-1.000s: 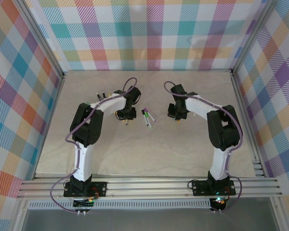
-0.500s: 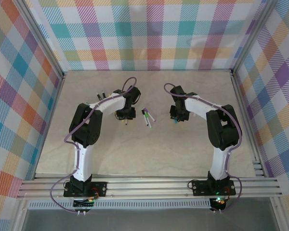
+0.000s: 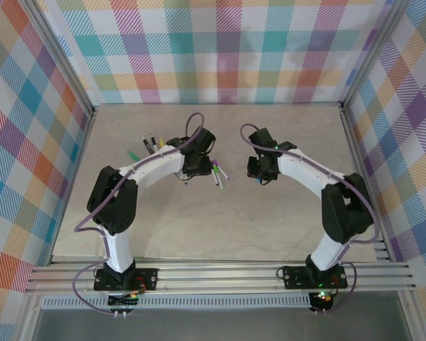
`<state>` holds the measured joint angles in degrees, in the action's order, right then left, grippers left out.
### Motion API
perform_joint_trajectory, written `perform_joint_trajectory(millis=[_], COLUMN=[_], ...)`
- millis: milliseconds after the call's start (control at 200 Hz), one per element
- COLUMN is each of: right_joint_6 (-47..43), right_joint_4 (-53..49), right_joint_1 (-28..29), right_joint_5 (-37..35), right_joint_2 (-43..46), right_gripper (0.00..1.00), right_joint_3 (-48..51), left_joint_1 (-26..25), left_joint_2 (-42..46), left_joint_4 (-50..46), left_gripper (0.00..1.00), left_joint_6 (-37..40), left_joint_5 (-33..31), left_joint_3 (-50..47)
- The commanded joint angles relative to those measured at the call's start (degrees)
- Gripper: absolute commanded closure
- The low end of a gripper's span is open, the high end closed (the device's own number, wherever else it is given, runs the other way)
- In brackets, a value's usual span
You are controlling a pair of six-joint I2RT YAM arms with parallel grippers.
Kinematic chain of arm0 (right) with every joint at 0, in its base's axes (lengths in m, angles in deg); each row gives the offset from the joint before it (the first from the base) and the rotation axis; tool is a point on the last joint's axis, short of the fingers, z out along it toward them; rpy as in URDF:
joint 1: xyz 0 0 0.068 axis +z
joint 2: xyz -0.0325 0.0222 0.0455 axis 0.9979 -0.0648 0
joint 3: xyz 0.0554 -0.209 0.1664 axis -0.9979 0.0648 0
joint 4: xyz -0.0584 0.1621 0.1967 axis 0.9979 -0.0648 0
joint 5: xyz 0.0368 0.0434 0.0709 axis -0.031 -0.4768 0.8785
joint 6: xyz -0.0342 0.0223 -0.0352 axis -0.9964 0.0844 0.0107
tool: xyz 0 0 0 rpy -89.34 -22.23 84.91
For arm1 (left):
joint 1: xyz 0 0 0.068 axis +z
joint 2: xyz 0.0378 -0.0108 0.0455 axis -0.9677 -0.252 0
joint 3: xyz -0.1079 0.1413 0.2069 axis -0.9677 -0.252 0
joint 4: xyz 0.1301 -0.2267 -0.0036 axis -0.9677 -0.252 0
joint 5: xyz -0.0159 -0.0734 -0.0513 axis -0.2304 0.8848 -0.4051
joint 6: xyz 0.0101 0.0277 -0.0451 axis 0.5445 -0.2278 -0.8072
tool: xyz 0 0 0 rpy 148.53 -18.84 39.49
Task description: Open the pen caps
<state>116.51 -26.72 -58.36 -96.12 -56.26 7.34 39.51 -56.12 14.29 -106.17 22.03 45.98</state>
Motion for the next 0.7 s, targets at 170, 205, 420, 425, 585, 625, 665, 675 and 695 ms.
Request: perform_joint_trajectory(millis=[170,205,420,425,585,625,665,675,695], right_joint_6=[0.44,0.38,0.16,0.19,0.05,-0.02,-0.1,-0.12,-0.08], right_joint_4=[-0.38,-0.32,-0.04,-0.08,0.49,0.63,0.77,0.77,0.68], right_joint_1=[0.03,0.03,-0.06,-0.06,-0.06,-0.04,-0.06,-0.1,-0.09], right_joint_5=[-0.31,-0.3,-0.51,-0.51,-0.17,0.0,0.08,0.16,0.19], right_joint_2=[5.91,6.26,6.7,6.72,6.41,6.28,5.97,5.91,5.74], right_gripper=[0.64,0.64,0.65,0.65,0.66,0.66,0.66,0.66,0.66], right_joint_3=[2.76,2.97,3.71,3.72,3.97,3.92,3.91,3.91,3.82], left_joint_1=[-2.42,-2.5,-2.51,-2.51,-2.51,-2.51,-2.51,-2.51,-2.51], left_joint_2=[-7.65,-8.33,-10.84,-10.93,-12.92,-13.32,-13.76,-13.81,-13.96], left_joint_4=[1.83,1.73,1.66,1.65,1.73,1.6,1.42,1.34,1.21], left_gripper=[0.59,0.6,0.62,0.62,0.63,0.64,0.64,0.64,0.65], left_joint_6=[-4.68,-4.85,-5.44,-5.46,-5.73,-5.83,-5.84,-5.84,-5.8], left_joint_5=[0.68,0.63,0.51,0.56,1.14,1.1,1.01,0.98,0.95], left_joint_3=[4.96,5.36,6.52,6.58,7.34,7.5,7.7,7.7,7.7])
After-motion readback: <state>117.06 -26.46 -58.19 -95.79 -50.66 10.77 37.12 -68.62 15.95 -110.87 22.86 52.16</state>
